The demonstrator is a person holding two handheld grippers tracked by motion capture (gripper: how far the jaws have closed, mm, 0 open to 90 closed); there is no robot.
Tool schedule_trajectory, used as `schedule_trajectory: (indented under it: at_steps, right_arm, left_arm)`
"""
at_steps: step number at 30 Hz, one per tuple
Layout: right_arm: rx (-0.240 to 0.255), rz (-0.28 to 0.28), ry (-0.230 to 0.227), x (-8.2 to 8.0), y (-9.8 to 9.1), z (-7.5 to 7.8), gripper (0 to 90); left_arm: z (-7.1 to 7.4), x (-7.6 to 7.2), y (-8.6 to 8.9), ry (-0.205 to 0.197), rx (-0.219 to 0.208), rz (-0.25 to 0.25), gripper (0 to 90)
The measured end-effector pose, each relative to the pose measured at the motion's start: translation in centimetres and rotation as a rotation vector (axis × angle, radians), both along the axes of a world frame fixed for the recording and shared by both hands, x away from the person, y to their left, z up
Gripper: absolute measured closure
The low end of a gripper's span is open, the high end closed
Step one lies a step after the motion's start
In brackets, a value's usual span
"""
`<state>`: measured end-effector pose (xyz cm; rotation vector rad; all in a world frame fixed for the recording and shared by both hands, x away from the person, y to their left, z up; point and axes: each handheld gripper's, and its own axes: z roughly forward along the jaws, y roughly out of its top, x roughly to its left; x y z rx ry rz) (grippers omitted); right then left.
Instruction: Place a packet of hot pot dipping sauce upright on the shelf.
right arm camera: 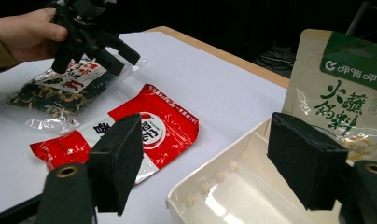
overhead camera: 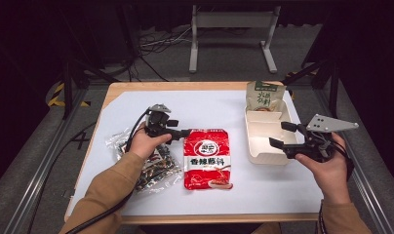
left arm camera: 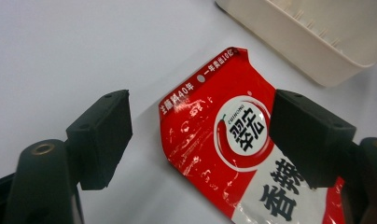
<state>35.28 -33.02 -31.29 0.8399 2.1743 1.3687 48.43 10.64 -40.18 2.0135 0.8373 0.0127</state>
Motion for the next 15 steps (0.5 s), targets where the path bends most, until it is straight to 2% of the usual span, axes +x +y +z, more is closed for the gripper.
schedule_trajectory:
  at_steps: [5, 7, 8, 10, 12, 15]
  right_arm:
    - [0.001, -0.002, 0.004, 0.0, -0.1, -0.1, 26.2]
    - [-0.002, 0.001, 0.004, 0.0, -0.1, -0.2, 26.0]
    - [-0.001, 0.002, 0.004, 0.0, 0.0, -0.2, 25.8]
    - [-0.003, 0.005, 0.003, 0.1, 0.1, -0.4, 25.7]
    - [-0.003, 0.010, 0.008, 0.2, 0.2, -0.5, 25.8]
    - [-0.007, 0.013, 0.012, 0.3, 0.3, -0.7, 25.7]
  left_arm:
    - [-0.6, 0.7, -0.4, -0.020, 0.007, 0.000, 23.7]
    - [-0.7, 0.9, -0.4, -0.019, -0.013, 0.009, 25.2]
    - [-0.7, 1.1, -0.4, -0.016, -0.038, 0.013, 26.5]
    - [-0.9, 1.3, -0.4, -0.002, -0.051, 0.022, 28.6]
    - [-1.1, 1.4, -0.4, -0.009, -0.034, 0.018, 32.3]
    - [-1.6, 1.5, -0.7, -0.007, -0.006, 0.022, 33.1]
